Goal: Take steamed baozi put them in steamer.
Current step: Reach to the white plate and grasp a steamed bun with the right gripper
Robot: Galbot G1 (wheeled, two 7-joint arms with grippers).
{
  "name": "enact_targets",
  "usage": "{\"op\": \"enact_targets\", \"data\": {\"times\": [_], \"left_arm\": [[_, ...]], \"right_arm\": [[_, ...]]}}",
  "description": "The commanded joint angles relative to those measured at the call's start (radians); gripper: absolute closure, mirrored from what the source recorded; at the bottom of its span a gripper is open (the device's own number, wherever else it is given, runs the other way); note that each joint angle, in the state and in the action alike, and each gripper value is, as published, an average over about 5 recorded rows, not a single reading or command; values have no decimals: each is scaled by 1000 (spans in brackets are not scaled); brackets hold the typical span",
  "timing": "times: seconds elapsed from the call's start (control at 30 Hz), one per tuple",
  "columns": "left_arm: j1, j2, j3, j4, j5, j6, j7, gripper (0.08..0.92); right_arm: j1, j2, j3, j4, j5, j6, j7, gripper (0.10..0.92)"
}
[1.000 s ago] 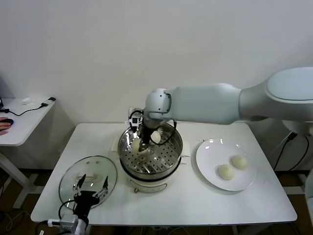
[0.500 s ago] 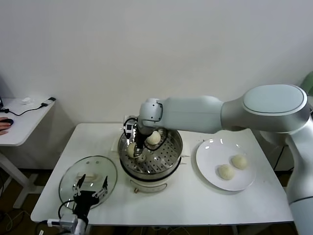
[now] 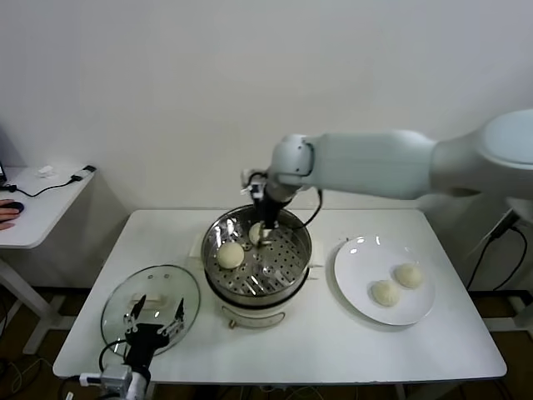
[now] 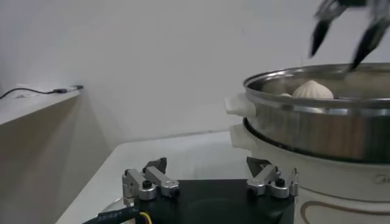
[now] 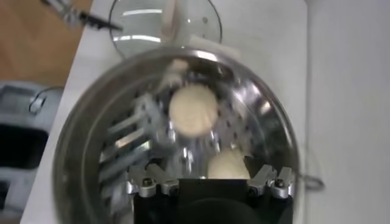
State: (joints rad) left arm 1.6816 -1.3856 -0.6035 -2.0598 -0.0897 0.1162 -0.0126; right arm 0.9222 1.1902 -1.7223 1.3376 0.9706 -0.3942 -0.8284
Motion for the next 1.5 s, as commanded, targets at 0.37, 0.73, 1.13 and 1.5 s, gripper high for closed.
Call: {"op": "enact_targets", "data": {"times": [0.37, 0.73, 1.13, 1.5], "left_arm": [[-6, -8, -3, -1, 3, 8, 2, 177], [10, -24, -7, -1, 15, 10, 4, 177], [34, -25, -15, -8, 19, 4, 3, 177], [40, -24, -17, -11, 20, 3, 3, 177]], "right_arm": [[-47, -625, -210, 155, -457, 121, -108, 203], [-438, -608, 71, 31, -568, 78, -63, 203], [-623, -526, 266, -101, -611, 45, 1, 202], [-657, -484, 301, -119, -610, 37, 13, 203]]}}
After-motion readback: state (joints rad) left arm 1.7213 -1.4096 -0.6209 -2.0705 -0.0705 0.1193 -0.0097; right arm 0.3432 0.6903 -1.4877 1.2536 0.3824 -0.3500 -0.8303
